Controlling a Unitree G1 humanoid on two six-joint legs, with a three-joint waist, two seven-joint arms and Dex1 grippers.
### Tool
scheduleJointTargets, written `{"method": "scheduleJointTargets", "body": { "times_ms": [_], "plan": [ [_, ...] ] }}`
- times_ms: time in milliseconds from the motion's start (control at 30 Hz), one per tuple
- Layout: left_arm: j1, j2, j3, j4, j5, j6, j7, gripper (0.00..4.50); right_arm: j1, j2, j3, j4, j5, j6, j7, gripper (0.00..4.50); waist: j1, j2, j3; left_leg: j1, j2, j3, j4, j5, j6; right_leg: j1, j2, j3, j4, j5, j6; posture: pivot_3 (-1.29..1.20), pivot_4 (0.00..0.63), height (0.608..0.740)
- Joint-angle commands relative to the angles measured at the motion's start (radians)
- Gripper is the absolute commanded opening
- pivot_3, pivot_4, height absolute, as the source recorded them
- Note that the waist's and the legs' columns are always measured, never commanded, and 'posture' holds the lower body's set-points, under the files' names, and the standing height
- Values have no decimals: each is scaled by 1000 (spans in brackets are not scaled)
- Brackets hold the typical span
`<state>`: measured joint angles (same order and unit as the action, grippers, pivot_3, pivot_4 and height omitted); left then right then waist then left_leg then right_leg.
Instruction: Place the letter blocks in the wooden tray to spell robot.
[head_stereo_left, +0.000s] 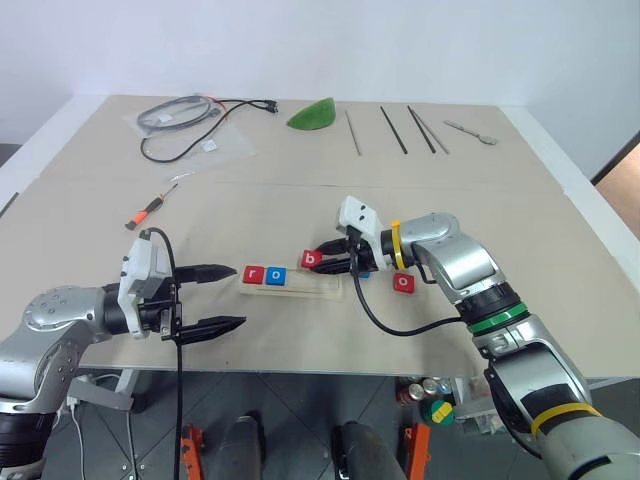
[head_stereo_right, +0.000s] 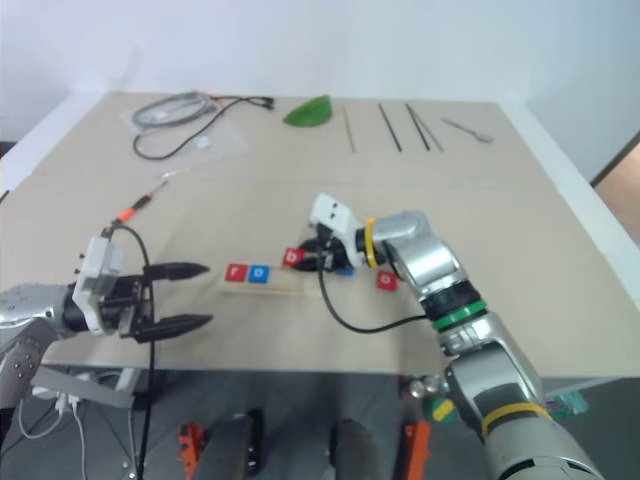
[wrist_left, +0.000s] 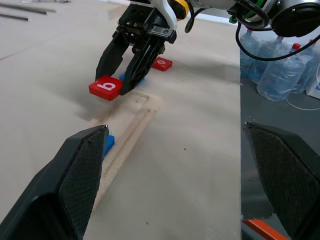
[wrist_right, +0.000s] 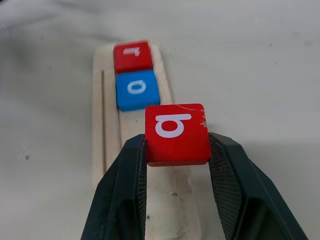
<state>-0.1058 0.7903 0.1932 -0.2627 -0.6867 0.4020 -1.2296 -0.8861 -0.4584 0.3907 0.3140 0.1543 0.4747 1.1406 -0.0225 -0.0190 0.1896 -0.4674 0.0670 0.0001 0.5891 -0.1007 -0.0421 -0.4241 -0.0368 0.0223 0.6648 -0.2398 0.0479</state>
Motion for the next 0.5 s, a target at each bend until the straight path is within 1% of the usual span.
{"method": "scheduleJointTargets", "body": {
  "times_ms": [33,233,500],
  "plan": [
    [46,28,43,-37,-15,2,-11,4500,-28,17,9,0,-28,-19,19,1175,0,0,0,0,0,0,0,0,0,0,0,0,0,0,-1,0,150,740],
    [46,11,38,-35,-15,-11,7,4500,-17,44,46,-25,-59,-8,45,1175,0,0,0,0,1,0,0,0,0,-1,0,0,0,2,-3,0,150,740],
    [36,-15,-5,-39,6,-26,12,4500,-62,98,65,24,-108,-10,44,1175,0,0,0,0,1,0,0,0,-1,-1,1,0,0,3,-3,0,150,740]
  ]
}}
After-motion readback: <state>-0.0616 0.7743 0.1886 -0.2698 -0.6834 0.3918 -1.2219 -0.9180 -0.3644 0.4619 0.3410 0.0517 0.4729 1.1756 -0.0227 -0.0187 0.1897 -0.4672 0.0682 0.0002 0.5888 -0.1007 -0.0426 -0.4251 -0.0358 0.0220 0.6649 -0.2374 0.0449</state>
